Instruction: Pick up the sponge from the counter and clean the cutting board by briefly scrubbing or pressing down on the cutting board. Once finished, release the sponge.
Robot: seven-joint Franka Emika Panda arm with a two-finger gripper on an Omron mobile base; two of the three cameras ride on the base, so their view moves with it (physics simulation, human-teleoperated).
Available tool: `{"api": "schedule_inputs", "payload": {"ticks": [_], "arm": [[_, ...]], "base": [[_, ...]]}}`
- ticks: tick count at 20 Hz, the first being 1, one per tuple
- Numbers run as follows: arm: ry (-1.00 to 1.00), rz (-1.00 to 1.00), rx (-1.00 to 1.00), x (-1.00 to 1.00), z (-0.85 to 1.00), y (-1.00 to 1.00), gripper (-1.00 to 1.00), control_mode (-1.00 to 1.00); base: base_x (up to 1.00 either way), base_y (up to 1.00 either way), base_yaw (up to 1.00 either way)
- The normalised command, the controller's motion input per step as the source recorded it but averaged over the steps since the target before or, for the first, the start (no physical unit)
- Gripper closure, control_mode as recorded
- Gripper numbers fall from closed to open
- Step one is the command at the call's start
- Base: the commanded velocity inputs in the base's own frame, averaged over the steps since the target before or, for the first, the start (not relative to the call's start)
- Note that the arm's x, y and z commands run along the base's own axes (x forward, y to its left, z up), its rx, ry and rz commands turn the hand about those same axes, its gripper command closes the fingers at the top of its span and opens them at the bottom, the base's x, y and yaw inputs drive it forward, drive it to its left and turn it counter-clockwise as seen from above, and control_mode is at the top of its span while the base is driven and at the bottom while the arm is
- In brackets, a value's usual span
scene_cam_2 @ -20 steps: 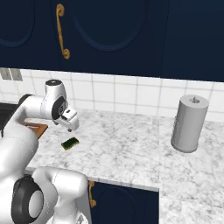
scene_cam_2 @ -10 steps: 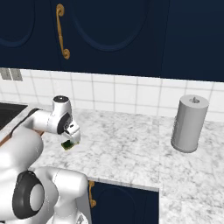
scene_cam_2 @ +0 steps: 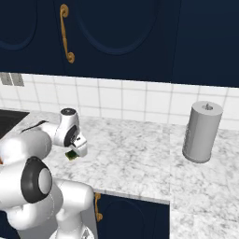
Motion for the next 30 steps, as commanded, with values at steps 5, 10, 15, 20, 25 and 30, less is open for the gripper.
{"api": "schedule_inputs", "payload": {"ticks": [5,10,15,20,25,30], "arm": [[0.06,-0.02,0.00,0.39,-0.21,0.02,-1.00,-1.00],[0.07,0.00,0.00,0.34,-0.16,0.09,-1.00,-1.00],[0.01,0.00,0.00,0.06,-0.24,0.05,-1.00,-1.00],[0.00,0.00,0.00,0.03,-0.29,0.00,-1.00,-1.00],[0.00,-0.02,0.00,0.17,-0.27,0.00,-1.00,-1.00],[0.00,-0.05,0.00,0.15,-0.39,0.09,1.00,-1.00]], "base": [[0.00,0.00,0.00],[0.00,0.00,0.00],[0.00,0.00,0.00],[0.00,0.00,0.00],[0.00,0.00,0.00],[0.00,0.00,0.00]]}}
